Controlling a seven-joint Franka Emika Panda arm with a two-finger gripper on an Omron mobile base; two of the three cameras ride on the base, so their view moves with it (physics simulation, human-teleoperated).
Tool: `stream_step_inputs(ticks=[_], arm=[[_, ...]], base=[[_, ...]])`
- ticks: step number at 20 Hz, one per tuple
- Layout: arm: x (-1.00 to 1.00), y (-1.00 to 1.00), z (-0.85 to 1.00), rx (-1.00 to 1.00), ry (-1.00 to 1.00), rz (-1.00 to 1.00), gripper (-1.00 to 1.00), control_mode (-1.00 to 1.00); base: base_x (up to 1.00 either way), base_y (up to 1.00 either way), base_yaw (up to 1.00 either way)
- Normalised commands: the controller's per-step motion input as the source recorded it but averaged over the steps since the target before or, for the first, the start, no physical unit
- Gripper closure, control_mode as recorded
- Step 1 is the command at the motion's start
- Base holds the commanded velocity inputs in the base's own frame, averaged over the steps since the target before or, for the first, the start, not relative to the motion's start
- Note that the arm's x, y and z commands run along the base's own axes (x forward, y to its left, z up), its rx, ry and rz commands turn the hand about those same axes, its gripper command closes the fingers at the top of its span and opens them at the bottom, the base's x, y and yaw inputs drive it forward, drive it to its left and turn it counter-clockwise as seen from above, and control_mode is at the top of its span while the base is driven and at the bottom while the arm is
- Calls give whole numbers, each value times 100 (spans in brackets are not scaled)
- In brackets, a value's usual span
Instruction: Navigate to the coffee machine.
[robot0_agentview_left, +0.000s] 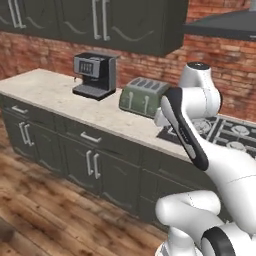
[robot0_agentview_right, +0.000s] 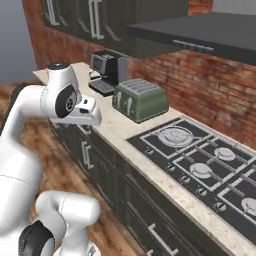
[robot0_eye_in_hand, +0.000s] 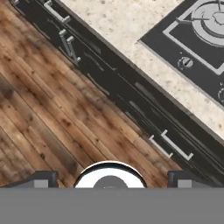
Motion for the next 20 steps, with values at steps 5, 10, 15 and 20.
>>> stream_step_inputs(ticks=[5, 10, 15, 20], arm=[[0, 0, 0, 0, 0, 0, -100, 100], [0, 0, 0, 0, 0, 0, -100, 100], [0, 0, 0, 0, 0, 0, -100, 100], [0, 0, 0, 0, 0, 0, -100, 100]], base=[[37, 100, -49], [33, 100, -50], [21, 100, -45], [3, 100, -40]])
